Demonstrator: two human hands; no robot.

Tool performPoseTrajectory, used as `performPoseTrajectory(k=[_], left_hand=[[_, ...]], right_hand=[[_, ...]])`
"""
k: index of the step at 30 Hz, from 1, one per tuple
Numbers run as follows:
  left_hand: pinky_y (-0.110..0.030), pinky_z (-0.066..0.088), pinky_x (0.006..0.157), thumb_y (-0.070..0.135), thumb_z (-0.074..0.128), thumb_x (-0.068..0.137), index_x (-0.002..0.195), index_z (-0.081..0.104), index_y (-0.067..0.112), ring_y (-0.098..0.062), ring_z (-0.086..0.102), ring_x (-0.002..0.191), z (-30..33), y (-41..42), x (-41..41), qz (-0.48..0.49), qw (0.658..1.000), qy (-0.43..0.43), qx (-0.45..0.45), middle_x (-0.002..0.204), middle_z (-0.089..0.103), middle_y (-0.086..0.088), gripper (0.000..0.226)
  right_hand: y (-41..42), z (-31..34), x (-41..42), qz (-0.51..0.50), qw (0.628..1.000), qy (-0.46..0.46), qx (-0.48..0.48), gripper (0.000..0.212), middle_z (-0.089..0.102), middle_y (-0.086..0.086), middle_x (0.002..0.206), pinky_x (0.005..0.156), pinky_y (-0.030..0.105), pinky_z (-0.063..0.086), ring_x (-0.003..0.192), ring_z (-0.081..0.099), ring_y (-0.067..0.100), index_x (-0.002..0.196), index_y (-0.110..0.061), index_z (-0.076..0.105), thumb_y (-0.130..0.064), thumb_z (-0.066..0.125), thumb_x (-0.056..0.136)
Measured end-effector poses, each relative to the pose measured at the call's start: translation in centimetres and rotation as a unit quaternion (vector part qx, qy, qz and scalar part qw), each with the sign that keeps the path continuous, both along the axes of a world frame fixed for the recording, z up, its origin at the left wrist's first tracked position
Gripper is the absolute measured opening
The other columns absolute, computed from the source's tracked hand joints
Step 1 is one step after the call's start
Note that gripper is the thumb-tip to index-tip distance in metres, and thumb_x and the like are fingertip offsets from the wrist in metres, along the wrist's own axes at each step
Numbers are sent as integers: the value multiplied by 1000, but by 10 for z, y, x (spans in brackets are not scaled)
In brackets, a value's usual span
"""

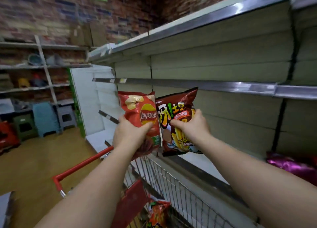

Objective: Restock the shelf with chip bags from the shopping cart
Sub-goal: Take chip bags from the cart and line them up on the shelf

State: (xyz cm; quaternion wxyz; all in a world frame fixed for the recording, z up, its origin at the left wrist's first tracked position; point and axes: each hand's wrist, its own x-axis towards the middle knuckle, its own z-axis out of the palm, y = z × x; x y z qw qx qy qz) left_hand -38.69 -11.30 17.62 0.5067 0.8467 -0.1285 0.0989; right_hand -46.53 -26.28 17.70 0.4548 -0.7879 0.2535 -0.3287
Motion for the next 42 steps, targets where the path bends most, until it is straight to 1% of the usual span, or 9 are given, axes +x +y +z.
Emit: performPoseTrajectory(k=[4, 8, 13, 24, 32, 36, 37, 40, 42], left_hand=[[-43, 45, 94, 53, 74, 71, 134, 35, 16, -30, 54, 116, 45, -18, -28, -27, 998, -47, -23, 129, 55, -9, 83], [-42, 45, 93, 54, 76, 68, 130, 40, 17, -30, 56, 113, 76, -42, -62, -56, 994, -78, -47, 125, 58, -7, 81], [-40, 44, 94, 52, 77, 68, 128, 41, 15, -29, 56, 113, 98, -79, -107, -103, 988, -87, -77, 124, 58, -7, 79], [-40, 45, 94, 56, 75, 68, 129, 41, 17, -28, 56, 114, 123, -155, -192, -230, 965, -96, -78, 125, 57, -6, 80], [-41, 46, 95, 54, 77, 67, 128, 43, 18, -26, 56, 113, 142, -198, -229, -360, 925, -97, -74, 123, 59, -4, 79], [-39, 46, 96, 53, 78, 65, 127, 48, 16, -25, 56, 113, 143, -220, -246, -421, 901, -74, -72, 122, 60, -4, 78], [-40, 46, 96, 54, 79, 64, 126, 49, 16, -25, 57, 111, 143, -226, -251, -438, 894, -63, -72, 121, 61, -4, 78], [-42, 48, 96, 54, 80, 62, 125, 51, 17, -25, 60, 108, 145, -248, -265, -485, 870, -32, -82, 118, 62, -3, 78], [-38, 49, 93, 51, 80, 64, 121, 54, 15, -23, 61, 104, 149, -265, -274, -506, 858, -9, -91, 114, 63, -3, 72]], right_hand=[[-20, 42, -42, -9, 999, -44, -29, 61, 57, 3, 112, 88, 41, 49, 106, 58, 26, 113, -16, 39, -39, 77, 72], [-42, 79, -93, -34, 995, -83, -54, 66, 55, 3, 113, 81, 32, 44, 106, 55, 22, 121, -12, 41, -38, 77, 72], [-73, 108, -156, -79, 989, -99, -79, 65, 54, 0, 104, 77, 30, 41, 95, 52, 18, 118, -11, 44, -42, 77, 71], [-121, 131, -274, -200, 969, -119, -80, 70, 62, 6, 111, 89, 41, 51, 100, 61, 24, 120, -11, 49, -48, 77, 68], [-126, 140, -342, -290, 949, -122, -31, 66, 65, 7, 102, 80, 38, 54, 90, 64, 24, 112, -10, 54, -50, 78, 65], [-117, 145, -379, -338, 932, -130, -8, 96, 64, 11, 110, 87, 44, 52, 98, 63, 29, 121, -6, 50, -62, 80, 48], [-116, 146, -388, -349, 928, -132, -4, 89, 65, 11, 108, 87, 46, 52, 96, 64, 30, 116, -6, 52, -60, 80, 51], [-114, 150, -418, -362, 920, -148, 9, 43, 69, 12, 93, 78, 40, 55, 81, 67, 27, 90, -10, 58, -40, 80, 67], [-116, 153, -434, -369, 917, -146, 28, 43, 71, 12, 87, 73, 38, 56, 75, 68, 27, 92, -7, 62, -38, 80, 67]])
